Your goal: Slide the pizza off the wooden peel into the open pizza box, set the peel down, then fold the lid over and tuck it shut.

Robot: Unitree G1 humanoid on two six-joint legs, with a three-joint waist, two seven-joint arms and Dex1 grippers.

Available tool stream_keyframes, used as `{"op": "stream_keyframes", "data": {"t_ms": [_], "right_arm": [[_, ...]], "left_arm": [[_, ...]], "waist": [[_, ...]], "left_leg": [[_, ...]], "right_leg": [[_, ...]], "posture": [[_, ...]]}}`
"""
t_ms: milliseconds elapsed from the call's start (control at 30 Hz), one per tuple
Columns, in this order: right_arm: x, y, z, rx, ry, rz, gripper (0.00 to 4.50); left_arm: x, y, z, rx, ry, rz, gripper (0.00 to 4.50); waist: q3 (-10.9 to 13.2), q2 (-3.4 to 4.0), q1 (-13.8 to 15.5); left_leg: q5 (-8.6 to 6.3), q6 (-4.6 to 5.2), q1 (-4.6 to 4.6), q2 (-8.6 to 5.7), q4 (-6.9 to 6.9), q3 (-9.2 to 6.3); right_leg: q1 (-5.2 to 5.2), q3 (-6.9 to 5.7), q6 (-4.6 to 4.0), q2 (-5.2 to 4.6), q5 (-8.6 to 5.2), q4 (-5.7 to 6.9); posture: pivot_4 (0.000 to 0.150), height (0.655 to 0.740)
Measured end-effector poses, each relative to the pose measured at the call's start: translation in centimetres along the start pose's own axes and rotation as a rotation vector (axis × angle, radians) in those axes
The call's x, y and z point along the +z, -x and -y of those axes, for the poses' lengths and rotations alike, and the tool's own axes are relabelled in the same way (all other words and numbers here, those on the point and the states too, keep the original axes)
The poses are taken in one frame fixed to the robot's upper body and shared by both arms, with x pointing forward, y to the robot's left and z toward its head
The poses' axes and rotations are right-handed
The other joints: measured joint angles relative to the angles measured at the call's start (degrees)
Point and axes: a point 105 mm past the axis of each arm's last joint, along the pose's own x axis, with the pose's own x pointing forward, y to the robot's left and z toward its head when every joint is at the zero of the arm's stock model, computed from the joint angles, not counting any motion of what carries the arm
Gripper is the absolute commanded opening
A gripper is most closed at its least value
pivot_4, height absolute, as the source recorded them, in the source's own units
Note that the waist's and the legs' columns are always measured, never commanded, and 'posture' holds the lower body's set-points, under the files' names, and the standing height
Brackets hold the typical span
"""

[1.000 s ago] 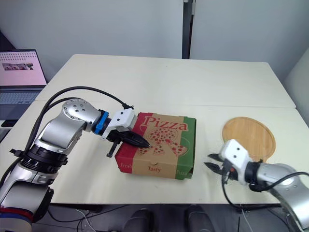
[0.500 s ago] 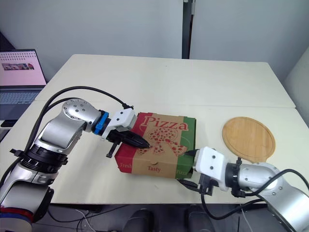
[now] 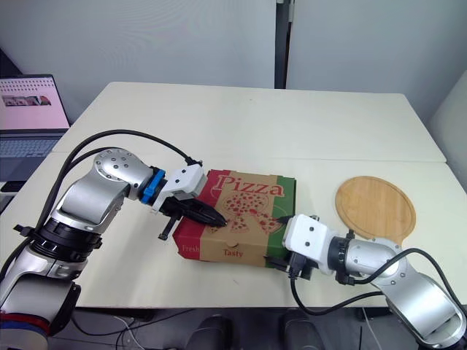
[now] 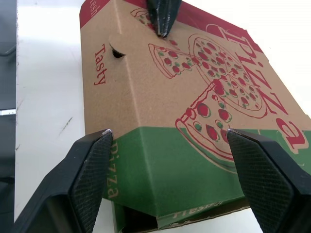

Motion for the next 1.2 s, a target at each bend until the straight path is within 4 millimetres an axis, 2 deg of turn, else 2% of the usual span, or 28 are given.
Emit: {"op": "stream_keyframes", "data": {"t_ms": [533,1033,1133,1200], "right_arm": [[0.4,-0.4,1.4,-0.071,0.015,0.018,4.02],[-1.5,-0.4,0.0,-0.057,-0.041,-0.044,4.02],[-0.9,0.0,0.0,-0.048,-0.073,-0.008,4.02],[0.3,0.3,0.0,-0.039,-0.112,0.056,4.02]], "left_arm": [[0.7,0.3,0.0,-0.012,-0.044,-0.008,0.00],[-1.4,-0.5,0.5,-0.005,-0.049,-0.072,0.00],[-1.3,-0.6,0.4,0.009,-0.047,-0.068,0.00],[-1.3,-0.8,0.3,0.013,-0.044,-0.061,0.00]], "waist": [[0.0,0.00,-0.1],[0.0,0.00,0.0],[0.0,0.00,0.0],[0.0,0.00,0.0]], "left_leg": [[0.00,0.00,0.00,0.00,0.00,0.00],[0.00,0.00,0.00,0.01,0.00,0.00],[0.00,0.00,0.01,0.01,0.00,0.00],[0.00,0.00,0.00,0.01,0.00,-0.01]], "right_leg": [[0.00,0.00,0.00,0.00,0.00,0.01],[0.00,0.01,0.00,0.00,0.00,0.01],[0.00,0.01,0.00,0.00,0.00,0.01],[0.00,0.00,0.00,0.01,0.00,0.01]], "posture": [[0.150,0.7400],[0.150,0.7400],[0.150,0.7400],[0.150,0.7400]]}}
